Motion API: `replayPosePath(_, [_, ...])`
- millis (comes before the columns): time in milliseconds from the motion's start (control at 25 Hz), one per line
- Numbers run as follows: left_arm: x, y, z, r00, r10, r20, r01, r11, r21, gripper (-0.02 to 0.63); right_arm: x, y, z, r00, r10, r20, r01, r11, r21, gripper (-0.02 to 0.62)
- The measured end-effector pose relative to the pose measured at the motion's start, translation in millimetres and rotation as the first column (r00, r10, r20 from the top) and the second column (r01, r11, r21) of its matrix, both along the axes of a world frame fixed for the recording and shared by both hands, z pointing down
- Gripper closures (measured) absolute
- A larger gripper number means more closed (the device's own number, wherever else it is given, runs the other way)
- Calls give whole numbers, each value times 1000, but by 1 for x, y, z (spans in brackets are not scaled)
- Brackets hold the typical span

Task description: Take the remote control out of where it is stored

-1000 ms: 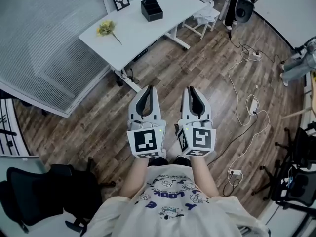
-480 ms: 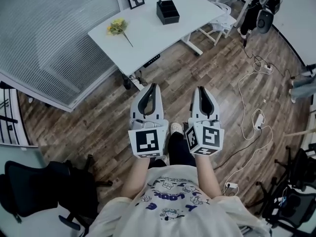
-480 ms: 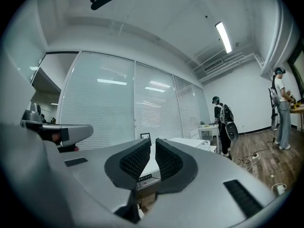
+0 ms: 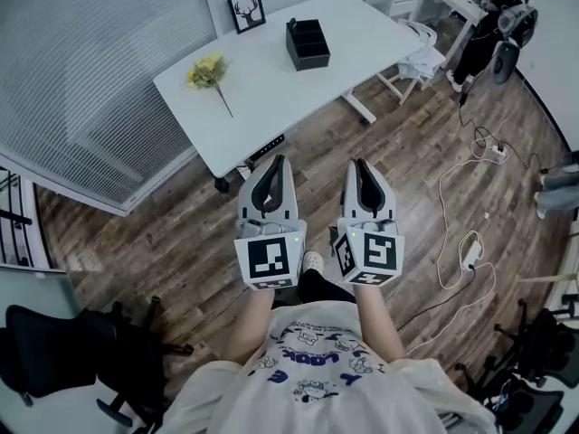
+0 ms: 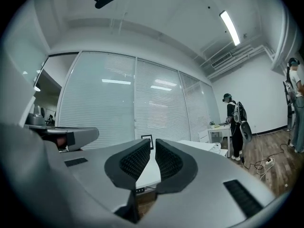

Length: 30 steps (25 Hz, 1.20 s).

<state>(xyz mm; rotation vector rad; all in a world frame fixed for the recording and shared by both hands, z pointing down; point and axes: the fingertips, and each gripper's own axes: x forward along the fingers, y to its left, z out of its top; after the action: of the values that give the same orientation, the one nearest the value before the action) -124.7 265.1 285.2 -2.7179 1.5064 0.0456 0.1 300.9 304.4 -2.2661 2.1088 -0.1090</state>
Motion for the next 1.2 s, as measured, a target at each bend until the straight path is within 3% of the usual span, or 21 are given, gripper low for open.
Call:
replayPosePath(400, [69,-86,0,999,-46,7,46,999,-7,589,70,-92,-1,999,-47,13,47,999,-3,545])
replayPosePath(800, [92,-161,13,997,-74,37,75,996,-41,588,93,-169,13,997,-71,38,72,997,-34,545])
replayPosePath(1200, [115,-266,23,998,-57,22,59,996,-62,588,115,-269,20,998,-52,32,53,997,-52,545])
